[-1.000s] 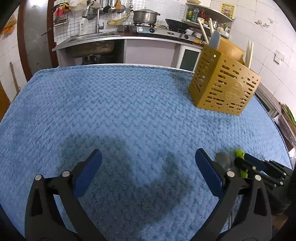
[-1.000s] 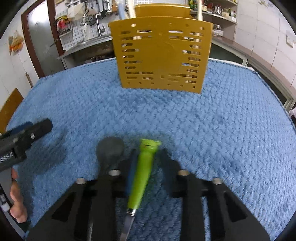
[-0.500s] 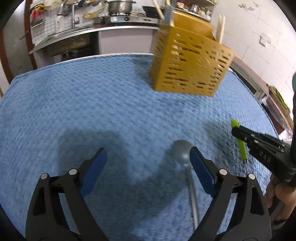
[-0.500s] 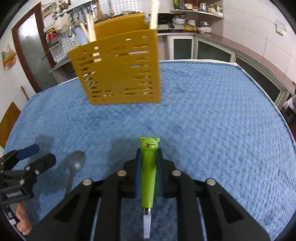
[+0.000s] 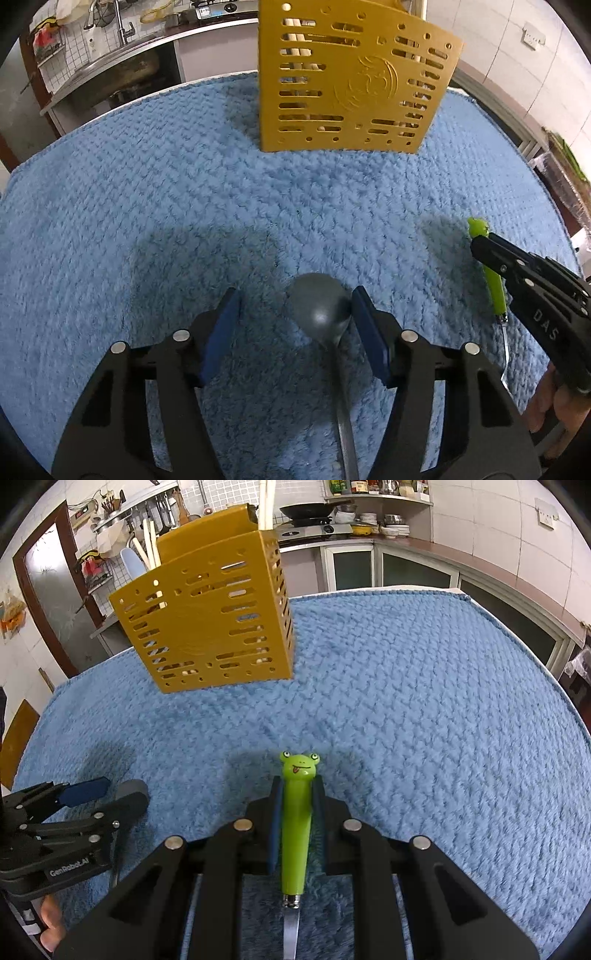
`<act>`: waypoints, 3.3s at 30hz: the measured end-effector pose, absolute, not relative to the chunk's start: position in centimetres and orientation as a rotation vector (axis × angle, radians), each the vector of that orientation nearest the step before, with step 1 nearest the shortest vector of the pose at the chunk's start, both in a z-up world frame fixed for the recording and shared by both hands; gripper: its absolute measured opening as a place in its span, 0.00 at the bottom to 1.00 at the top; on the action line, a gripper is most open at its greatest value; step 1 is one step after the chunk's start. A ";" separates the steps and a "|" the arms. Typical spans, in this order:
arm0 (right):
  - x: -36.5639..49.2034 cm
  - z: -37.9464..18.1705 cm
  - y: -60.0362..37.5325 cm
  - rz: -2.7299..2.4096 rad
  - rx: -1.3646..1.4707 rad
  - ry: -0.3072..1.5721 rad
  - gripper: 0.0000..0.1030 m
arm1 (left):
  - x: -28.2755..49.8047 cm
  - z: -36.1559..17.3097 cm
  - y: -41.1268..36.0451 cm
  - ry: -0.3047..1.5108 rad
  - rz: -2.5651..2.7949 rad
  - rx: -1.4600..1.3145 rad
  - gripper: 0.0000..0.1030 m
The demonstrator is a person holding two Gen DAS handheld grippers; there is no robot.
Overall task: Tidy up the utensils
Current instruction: 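Close the right tool on the frog fork while the left tool grasps the grey ladle, then lift the frog fork and grey ladle with both tools over the yellow holder, then lower the fork and ladle into the holder and open both tools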
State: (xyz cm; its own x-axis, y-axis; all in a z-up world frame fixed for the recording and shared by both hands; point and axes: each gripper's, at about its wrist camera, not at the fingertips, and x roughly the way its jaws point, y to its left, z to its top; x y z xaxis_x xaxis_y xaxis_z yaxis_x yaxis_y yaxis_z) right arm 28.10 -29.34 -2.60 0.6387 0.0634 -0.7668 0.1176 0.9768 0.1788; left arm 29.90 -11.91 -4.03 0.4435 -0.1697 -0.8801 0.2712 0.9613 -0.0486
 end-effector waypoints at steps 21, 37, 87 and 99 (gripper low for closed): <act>27.6 -3.0 -30.8 -0.009 0.287 0.859 0.15 | 30.3 -3.8 -11.5 1.088 -0.288 0.107 0.33; 26.1 -0.6 -30.2 0.000 0.260 0.791 0.15 | 28.3 0.8 -8.5 0.947 -0.319 0.082 0.33; 33.9 22.5 -31.6 -0.006 0.180 0.316 0.15 | 37.4 20.9 -12.0 0.152 -0.300 0.046 0.34; 38.5 17.9 -30.2 0.027 0.149 0.282 0.15 | 41.3 14.4 -14.0 0.099 -0.339 0.076 0.34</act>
State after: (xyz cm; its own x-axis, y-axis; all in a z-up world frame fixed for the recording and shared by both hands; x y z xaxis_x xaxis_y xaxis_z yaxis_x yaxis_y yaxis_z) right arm 38.53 -30.17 17.88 0.9601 0.0477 -0.2757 -0.0060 0.9887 0.1501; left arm 41.30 -14.02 14.45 0.9383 -0.3279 -0.1098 0.3354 0.9403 0.0582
